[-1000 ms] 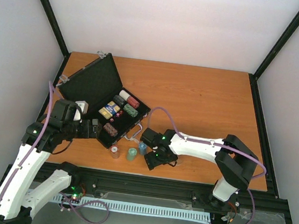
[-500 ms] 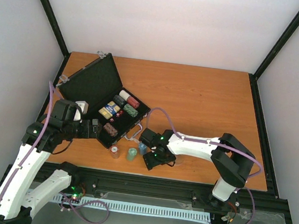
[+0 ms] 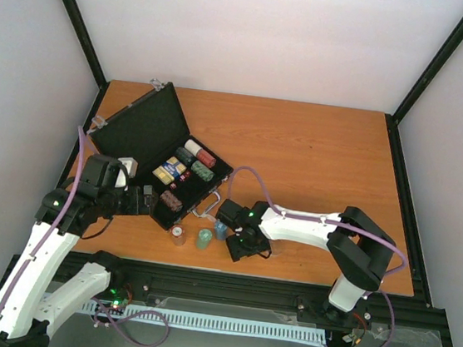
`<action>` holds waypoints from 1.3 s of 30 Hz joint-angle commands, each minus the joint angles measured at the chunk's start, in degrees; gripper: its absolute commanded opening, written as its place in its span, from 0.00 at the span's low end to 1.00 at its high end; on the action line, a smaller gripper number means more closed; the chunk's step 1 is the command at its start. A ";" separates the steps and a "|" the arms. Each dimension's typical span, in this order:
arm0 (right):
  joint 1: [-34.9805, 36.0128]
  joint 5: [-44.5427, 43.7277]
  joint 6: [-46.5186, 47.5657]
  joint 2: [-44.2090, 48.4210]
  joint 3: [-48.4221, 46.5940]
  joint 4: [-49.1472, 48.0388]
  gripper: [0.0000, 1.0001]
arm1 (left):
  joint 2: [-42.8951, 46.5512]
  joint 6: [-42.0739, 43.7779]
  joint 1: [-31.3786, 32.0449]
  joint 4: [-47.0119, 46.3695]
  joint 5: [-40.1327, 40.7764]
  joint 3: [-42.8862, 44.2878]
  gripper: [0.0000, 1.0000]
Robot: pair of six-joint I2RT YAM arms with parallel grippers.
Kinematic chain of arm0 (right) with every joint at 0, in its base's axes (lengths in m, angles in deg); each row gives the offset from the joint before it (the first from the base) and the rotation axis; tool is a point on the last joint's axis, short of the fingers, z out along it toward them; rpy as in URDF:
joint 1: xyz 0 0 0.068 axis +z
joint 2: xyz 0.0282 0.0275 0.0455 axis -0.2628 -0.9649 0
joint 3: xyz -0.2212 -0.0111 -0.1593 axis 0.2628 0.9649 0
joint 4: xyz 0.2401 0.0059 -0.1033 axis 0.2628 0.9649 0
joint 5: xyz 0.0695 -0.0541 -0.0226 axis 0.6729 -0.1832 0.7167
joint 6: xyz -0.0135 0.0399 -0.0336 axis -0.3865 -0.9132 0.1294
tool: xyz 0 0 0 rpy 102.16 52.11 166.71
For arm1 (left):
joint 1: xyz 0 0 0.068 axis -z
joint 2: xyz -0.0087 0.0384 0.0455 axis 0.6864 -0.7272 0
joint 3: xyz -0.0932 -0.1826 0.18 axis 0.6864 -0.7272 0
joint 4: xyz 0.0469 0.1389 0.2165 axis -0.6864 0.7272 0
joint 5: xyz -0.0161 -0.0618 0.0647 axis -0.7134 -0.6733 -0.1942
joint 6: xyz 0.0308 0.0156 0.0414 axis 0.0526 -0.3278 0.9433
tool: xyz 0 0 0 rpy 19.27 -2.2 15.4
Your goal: Pack up texas hold em set
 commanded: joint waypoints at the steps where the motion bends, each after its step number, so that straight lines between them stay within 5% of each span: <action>1: 0.42 -0.27 -0.76 -0.38 1.03 0.45 0.62 | 0.10 0.04 0.27 -0.62 -0.06 -0.21 1.00; 25: -2.18 -11.53 -0.77 -1.17 -17.59 10.39 0.62 | -0.16 1.35 0.27 -0.58 -0.14 0.45 1.00; 39: -5.46 -11.60 3.97 -19.26 -44.97 10.95 0.62 | 1.58 0.96 0.27 1.11 1.05 1.41 1.00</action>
